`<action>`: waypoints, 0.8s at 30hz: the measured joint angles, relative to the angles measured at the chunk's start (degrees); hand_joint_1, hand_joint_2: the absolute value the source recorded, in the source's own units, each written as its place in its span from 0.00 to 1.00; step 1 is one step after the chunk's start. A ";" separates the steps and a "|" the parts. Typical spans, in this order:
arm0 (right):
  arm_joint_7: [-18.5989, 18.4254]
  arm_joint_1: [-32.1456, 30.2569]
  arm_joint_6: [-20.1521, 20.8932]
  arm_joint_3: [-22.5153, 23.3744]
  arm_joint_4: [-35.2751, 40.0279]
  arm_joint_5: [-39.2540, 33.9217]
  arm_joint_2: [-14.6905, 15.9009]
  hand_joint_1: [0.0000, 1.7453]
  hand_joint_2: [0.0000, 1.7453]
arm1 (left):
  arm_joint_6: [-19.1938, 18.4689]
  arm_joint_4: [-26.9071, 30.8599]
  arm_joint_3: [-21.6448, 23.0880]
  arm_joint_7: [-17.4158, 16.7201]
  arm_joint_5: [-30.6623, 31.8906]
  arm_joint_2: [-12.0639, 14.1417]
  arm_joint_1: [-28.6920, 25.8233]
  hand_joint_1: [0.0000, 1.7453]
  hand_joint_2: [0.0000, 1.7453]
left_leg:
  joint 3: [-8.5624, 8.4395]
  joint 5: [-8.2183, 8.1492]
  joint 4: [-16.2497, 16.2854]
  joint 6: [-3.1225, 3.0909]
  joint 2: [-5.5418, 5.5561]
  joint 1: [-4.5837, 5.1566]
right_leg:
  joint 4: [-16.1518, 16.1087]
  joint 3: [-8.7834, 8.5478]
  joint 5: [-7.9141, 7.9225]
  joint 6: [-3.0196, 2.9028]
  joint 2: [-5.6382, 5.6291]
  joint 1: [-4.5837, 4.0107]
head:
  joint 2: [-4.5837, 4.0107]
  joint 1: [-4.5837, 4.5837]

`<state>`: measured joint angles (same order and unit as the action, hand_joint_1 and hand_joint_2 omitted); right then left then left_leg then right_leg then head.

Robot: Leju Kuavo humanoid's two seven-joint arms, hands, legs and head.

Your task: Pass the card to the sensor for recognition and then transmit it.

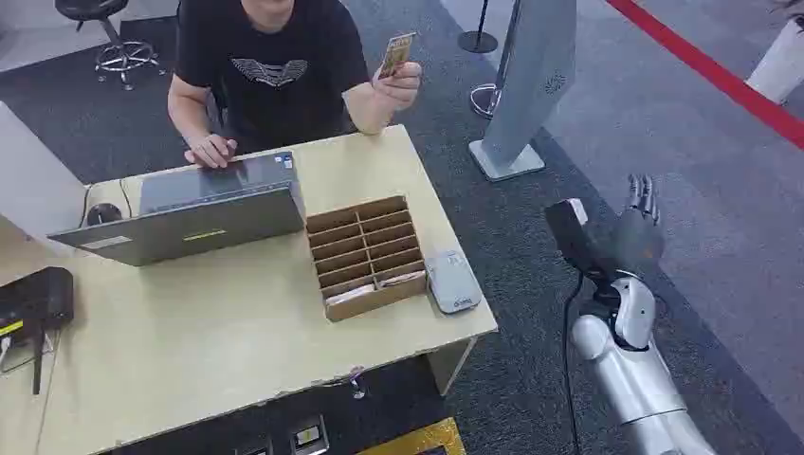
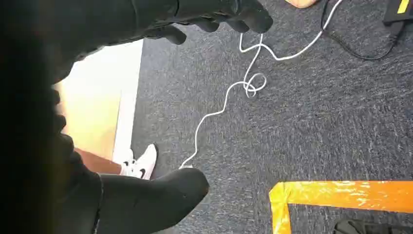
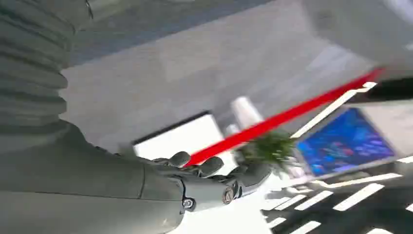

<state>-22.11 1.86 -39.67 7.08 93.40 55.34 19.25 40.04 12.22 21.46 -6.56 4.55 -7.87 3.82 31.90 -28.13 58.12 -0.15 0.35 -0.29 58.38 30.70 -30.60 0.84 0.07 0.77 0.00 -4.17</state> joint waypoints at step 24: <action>14.68 4.50 0.07 -24.02 19.18 -10.32 -5.90 0.00 1.00 | 0.04 -0.02 -0.37 2.03 -1.51 0.00 0.00 0.00 1.00 | 0.02 0.01 -0.01 0.01 0.04 -0.01 | 0.00 0.02 -0.01 0.00 0.06 -0.02 | 0.00 0.00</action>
<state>-7.43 6.36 -39.60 -16.94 112.58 45.03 13.35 40.09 12.20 21.09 -4.52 3.04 -7.87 3.82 31.92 -28.12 58.11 -0.14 0.39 -0.30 58.39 30.71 -30.60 0.84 0.13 0.75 0.00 -4.17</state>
